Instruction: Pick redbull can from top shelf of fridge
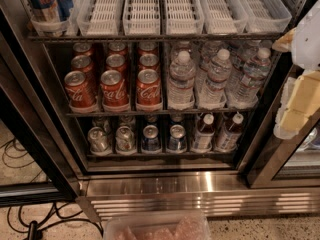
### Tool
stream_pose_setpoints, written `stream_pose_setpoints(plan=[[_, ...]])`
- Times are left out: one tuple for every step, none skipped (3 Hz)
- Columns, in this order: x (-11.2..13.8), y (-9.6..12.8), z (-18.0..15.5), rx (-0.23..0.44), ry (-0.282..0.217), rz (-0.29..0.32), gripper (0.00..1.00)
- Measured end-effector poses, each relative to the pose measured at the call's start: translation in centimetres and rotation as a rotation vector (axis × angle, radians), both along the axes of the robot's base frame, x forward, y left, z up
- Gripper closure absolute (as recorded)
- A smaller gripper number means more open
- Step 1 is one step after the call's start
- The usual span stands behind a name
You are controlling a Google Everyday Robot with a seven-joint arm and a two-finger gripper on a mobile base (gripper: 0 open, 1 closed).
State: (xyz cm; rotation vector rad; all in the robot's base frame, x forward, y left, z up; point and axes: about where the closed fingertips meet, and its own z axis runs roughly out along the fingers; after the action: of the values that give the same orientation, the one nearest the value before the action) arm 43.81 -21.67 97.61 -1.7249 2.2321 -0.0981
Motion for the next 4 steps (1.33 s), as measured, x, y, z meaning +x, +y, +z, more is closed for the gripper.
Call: stream_pose_setpoints(plan=[[0.0,0.0,0.0,0.000,0.000,0.000,0.00],[-0.3,1.1,-0.3,0.028,-0.019,0.002,0.00],[-2.3,4.8,-1.0,0.096,-0.065,0.031,0.00],[-4.7,9.5,-4.1,0.157,-0.063,0.103,0.00]])
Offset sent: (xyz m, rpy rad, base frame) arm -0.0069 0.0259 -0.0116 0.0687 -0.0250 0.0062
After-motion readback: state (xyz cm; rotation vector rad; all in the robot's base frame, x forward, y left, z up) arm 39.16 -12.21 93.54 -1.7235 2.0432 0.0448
